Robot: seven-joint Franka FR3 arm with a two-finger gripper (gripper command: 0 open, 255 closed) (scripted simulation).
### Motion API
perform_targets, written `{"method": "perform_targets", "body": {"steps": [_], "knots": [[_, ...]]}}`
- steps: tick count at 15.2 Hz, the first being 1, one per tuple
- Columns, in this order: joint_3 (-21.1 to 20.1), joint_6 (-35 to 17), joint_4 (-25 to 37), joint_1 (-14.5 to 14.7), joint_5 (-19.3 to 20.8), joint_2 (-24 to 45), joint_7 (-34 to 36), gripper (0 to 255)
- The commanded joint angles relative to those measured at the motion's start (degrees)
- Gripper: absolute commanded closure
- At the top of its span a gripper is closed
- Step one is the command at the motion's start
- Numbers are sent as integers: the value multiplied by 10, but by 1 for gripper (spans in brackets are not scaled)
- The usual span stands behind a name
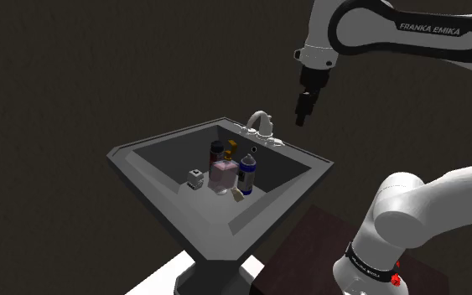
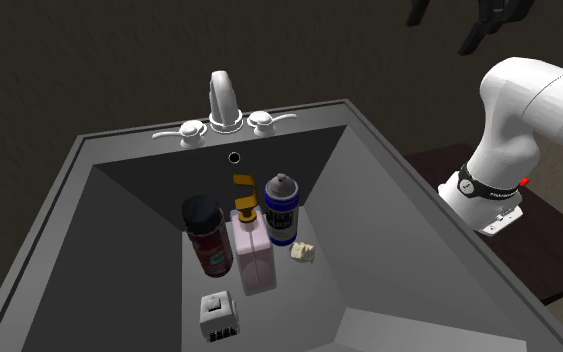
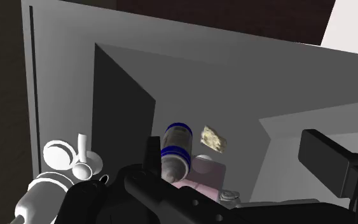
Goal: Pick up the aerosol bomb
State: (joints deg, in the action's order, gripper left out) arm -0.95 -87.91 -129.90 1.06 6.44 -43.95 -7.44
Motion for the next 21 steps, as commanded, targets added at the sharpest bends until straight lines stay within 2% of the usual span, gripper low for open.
{"method": "perform_targets", "body": {"steps": [1, 11, 21], "knots": [[0, 0, 0, 0, 0, 0, 0, 0], [37, -164, 15, 4, -14, 173, -32, 0], [62, -278, 108, 11, -56, 379, -79, 0]]}}
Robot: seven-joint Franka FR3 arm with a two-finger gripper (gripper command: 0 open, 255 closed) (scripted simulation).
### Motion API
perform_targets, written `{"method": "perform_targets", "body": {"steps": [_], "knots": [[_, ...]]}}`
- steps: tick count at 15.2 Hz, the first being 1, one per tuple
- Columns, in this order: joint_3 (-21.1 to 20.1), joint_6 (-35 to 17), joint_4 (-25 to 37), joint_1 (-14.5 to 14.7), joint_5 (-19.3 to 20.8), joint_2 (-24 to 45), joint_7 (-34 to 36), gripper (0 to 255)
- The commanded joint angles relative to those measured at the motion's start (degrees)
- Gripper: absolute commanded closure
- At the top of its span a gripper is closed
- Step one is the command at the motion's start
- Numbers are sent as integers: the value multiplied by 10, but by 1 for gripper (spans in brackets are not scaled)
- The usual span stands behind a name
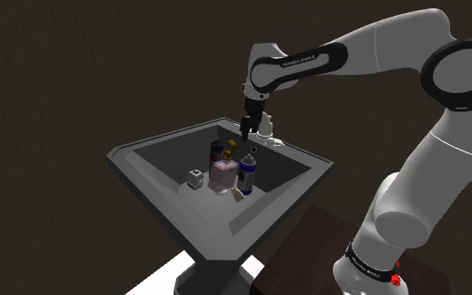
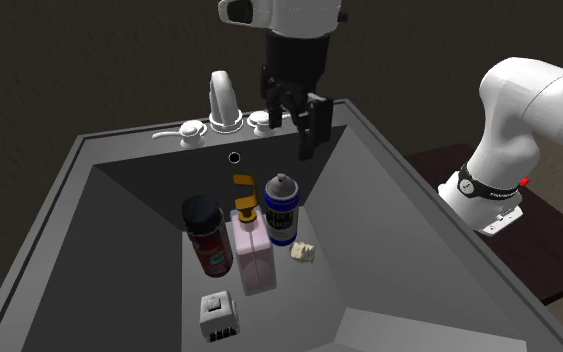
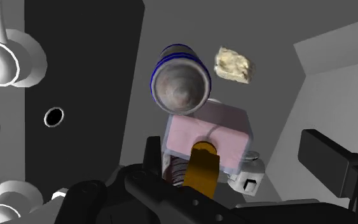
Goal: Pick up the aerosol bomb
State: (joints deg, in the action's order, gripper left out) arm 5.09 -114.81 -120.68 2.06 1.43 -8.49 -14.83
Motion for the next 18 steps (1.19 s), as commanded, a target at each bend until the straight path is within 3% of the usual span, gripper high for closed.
{"method": "perform_targets", "body": {"steps": [1, 12, 18], "knots": [[3, -17, 29, 1, -12, 46, -11, 0], [-1, -54, 222, -10, -76, 279, -65, 0], [-3, -93, 200, -11, -80, 297, -69, 0]]}}
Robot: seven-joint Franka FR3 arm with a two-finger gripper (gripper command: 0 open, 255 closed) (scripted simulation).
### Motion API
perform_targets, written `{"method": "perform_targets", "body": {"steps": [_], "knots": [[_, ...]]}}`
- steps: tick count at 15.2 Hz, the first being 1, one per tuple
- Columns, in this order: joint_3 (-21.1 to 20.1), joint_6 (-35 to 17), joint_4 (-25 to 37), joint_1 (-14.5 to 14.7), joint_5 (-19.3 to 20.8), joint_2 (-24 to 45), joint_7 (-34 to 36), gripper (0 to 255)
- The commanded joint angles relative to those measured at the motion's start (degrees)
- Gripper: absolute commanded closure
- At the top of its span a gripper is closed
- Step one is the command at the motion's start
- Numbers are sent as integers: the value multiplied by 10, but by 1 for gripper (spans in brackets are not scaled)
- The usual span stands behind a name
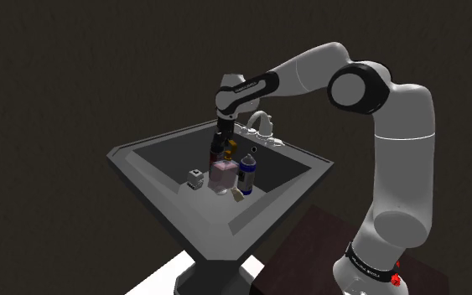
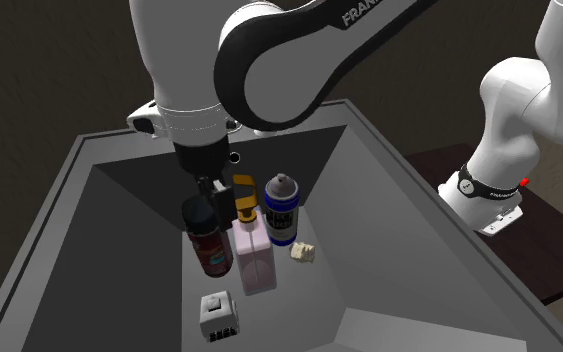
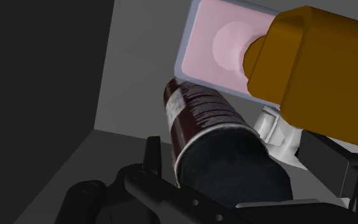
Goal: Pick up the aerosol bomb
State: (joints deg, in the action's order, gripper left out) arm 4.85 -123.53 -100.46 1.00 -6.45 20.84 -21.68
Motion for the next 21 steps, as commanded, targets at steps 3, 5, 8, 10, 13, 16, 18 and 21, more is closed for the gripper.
{"method": "perform_targets", "body": {"steps": [3, 5, 8, 10, 13, 16, 18, 21], "knots": [[-1, -16, -7, 0, -2, 9, -2, 0], [-1, -17, -7, 0, -2, 10, -2, 255], [-1, -17, -7, -1, -2, 10, -2, 255], [-1, -17, -7, 0, -2, 10, -2, 255], [-1, -16, -7, 0, -2, 9, -2, 255], [0, 3, 2, 0, 0, -1, 0, 255], [1, 16, 10, 0, 2, -7, 2, 255], [1, 36, 21, 0, 3, -15, 4, 255]]}}
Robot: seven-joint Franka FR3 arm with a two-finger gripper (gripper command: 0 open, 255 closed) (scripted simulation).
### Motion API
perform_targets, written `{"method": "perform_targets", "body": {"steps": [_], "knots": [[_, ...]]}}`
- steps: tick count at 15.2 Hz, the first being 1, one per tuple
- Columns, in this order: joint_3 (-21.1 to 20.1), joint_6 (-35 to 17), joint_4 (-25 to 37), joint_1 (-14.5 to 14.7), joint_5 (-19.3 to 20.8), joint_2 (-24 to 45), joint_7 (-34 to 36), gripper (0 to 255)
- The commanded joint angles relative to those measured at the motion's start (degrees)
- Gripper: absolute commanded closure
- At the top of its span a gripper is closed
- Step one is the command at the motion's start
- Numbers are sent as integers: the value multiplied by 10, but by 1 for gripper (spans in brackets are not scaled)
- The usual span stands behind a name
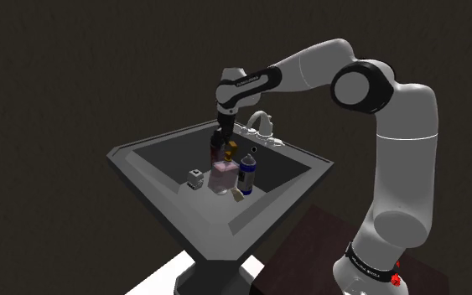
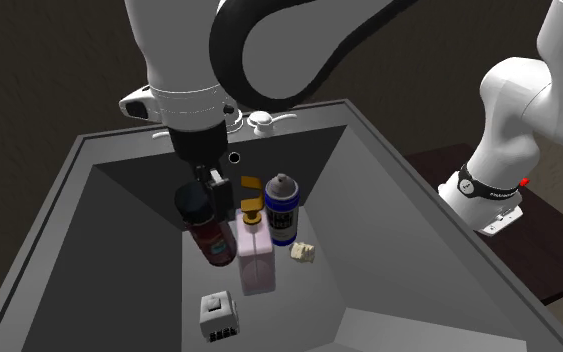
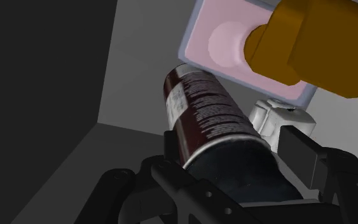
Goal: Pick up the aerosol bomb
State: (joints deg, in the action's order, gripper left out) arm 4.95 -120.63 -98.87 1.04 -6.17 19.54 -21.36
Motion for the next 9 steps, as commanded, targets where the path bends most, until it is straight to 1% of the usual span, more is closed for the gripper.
{"method": "perform_targets", "body": {"steps": [1, 7, 9], "knots": [[0, 14, 10, 0, 1, -5, 1, 255], [1, 55, 38, 0, 4, -18, 5, 255], [1, 56, 38, 0, 4, -18, 5, 255]]}}
